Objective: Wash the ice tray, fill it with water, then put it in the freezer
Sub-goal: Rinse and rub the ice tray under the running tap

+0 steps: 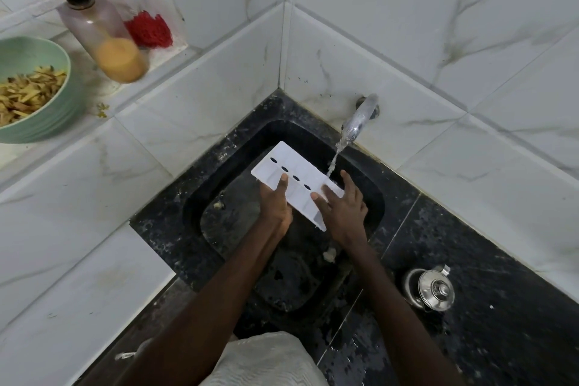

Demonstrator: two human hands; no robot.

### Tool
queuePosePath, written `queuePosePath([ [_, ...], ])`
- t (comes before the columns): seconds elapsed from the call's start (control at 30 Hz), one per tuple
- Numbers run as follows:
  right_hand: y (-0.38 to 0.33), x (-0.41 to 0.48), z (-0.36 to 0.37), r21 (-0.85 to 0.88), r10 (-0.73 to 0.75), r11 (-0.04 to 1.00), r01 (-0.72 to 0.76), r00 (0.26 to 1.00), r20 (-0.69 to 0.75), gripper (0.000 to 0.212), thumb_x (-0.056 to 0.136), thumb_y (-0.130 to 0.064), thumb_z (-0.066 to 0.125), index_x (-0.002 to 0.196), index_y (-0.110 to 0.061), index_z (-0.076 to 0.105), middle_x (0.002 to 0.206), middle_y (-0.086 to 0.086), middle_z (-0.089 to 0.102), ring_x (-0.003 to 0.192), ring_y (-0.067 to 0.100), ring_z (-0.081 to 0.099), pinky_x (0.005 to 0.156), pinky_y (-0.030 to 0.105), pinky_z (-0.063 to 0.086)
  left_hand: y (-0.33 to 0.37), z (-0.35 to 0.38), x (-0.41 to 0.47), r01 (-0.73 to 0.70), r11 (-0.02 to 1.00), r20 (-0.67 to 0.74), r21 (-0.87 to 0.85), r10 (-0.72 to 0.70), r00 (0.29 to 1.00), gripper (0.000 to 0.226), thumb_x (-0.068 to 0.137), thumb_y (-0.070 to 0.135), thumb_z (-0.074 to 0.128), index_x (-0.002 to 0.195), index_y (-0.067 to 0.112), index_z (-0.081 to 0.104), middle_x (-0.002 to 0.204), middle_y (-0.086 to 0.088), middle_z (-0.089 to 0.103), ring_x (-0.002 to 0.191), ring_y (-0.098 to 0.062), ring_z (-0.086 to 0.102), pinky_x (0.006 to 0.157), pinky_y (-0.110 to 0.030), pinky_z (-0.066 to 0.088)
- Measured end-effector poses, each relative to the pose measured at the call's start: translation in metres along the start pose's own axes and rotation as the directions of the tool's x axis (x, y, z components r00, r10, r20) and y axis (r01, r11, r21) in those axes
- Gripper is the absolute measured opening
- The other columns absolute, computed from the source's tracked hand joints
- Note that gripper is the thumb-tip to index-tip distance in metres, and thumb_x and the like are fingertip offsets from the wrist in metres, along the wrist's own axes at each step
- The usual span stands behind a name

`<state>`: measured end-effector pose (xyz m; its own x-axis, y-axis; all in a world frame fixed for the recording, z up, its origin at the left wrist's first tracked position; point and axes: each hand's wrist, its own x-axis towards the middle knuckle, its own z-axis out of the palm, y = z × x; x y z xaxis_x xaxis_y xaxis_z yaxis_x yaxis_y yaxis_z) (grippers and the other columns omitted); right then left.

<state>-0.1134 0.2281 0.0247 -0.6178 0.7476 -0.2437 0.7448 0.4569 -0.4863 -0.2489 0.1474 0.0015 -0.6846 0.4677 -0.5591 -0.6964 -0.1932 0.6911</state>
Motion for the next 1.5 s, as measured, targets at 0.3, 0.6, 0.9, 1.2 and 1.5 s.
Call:
queuePosePath([
  [0.3,0.005,0.004,-0.002,-0.017,-0.008,1.0,0.008,1.0,0.015,0.049,0.103,-0.065,0.035,0.136,-0.041,0.062,0.172,-0.003,0.008,0.156,0.028,0.007,0.119,0.065,0.009,0.004,-0.005,-0.001,-0.013,0.999,0.007,-0.039,0.014,1.0,0.055,0.097,0.008,0.066,0.147,0.003,0.044,0.141,-0.027,0.057,0.126,-0.046,0.059,0.104,-0.066,0.047],
  [0.6,0.013,-0.01,0.0,0.105,0.073,0.992,-0.066,0.995,-0.061,0.041,0.103,-0.053,0.049,0.134,-0.032,0.066,0.168,0.001,0.019,0.153,0.03,0.018,0.119,0.062,0.017,0.016,-0.006,0.002,-0.034,0.999,-0.011,-0.018,0.034,0.999,0.043,0.1,0.005,0.062,0.141,0.011,0.051,0.123,-0.007,0.07,0.11,-0.026,0.071,0.099,-0.053,0.056],
  [0.9,0.024,-0.021,0.001,0.147,0.02,0.989,-0.03,0.997,0.07,0.05,0.099,-0.068,0.044,0.137,-0.041,0.063,0.17,-0.004,0.011,0.155,0.026,0.009,0.121,0.065,0.012,0.015,-0.002,-0.002,-0.033,0.999,-0.008,0.023,0.033,0.999,0.053,0.097,0.009,0.067,0.146,0.012,0.046,0.138,-0.014,0.063,0.124,-0.034,0.064,0.103,-0.058,0.053],
  [1.2,0.023,-0.018,-0.003,0.045,-0.035,0.999,0.031,0.996,0.086,0.054,0.1,-0.068,0.04,0.144,-0.04,0.057,0.172,-0.005,0.007,0.156,0.026,0.005,0.119,0.067,0.011,0.017,0.004,-0.006,-0.034,0.999,-0.02,0.013,0.034,0.999,0.059,0.096,0.009,0.068,0.149,0.013,0.043,0.141,-0.017,0.06,0.127,-0.037,0.061,0.103,-0.061,0.051],
  [1.5,0.041,-0.02,0.024,0.101,0.018,0.995,-0.023,0.999,0.046,0.083,0.094,-0.084,0.015,0.161,-0.036,0.03,0.173,-0.012,0.005,0.158,0.02,0.006,0.125,0.059,0.014,0.007,-0.008,0.005,0.01,0.991,-0.265,0.135,0.026,0.964,0.061,0.096,0.014,0.066,0.15,0.013,0.04,0.144,-0.011,0.058,0.123,-0.028,0.063,0.102,-0.051,0.054],
])
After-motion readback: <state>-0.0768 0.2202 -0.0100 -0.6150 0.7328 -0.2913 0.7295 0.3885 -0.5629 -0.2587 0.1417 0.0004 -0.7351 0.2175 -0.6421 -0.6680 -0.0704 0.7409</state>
